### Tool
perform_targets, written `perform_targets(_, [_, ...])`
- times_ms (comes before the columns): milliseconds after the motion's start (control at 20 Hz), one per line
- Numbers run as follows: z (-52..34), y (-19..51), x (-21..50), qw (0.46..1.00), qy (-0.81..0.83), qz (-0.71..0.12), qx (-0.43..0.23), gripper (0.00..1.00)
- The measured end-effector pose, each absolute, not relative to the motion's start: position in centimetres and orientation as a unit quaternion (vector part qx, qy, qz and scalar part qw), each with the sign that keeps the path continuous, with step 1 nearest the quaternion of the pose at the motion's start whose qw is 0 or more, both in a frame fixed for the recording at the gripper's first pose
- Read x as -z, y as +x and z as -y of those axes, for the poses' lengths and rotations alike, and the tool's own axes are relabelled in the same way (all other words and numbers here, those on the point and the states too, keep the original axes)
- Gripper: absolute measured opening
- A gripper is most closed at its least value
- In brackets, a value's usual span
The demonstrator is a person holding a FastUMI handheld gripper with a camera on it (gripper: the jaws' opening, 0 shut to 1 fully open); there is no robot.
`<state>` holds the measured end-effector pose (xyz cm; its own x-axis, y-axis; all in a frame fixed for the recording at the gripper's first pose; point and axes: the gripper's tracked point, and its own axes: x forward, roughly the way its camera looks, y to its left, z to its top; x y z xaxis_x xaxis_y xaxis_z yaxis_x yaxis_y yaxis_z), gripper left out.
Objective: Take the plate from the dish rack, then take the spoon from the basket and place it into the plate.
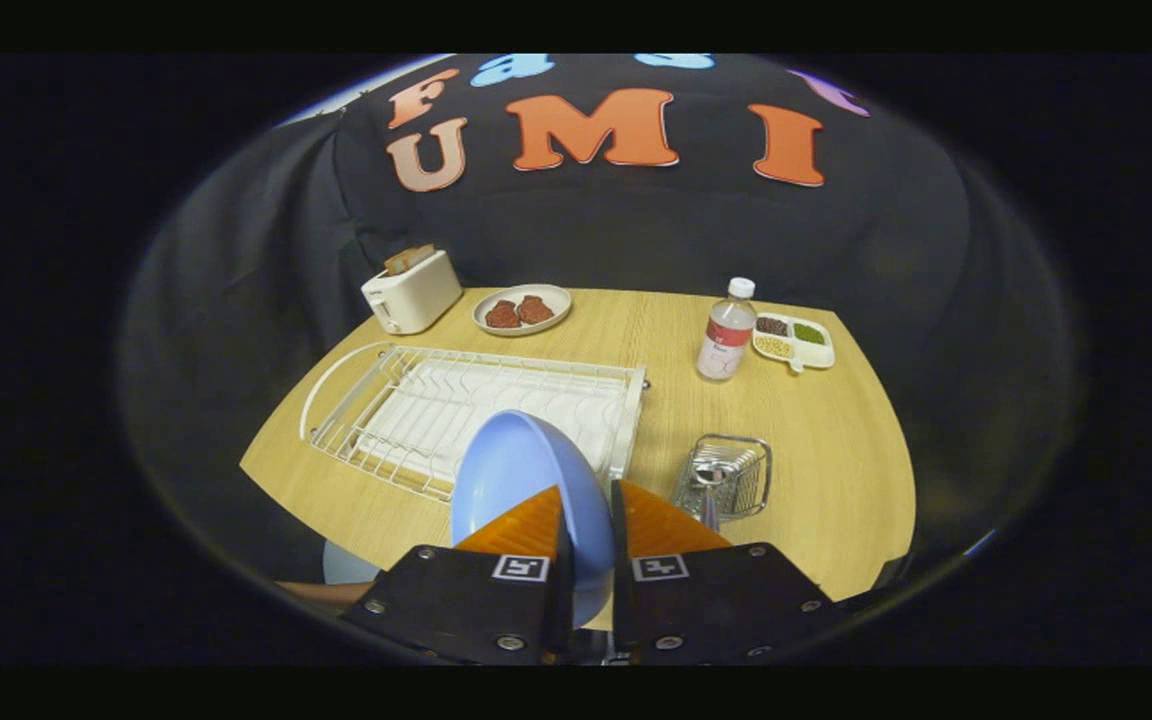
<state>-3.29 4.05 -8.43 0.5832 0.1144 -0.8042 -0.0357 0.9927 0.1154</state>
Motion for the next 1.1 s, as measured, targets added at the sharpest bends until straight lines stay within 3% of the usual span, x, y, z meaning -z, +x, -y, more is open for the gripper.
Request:
perform_targets(750, [-6.7,-12.1,17.7,0.841,0.267,-0.461,-0.089,0.16])
perform_targets(1100, [-7.1,-13.1,21.7,0.818,0.309,-0.481,-0.063,0.15])
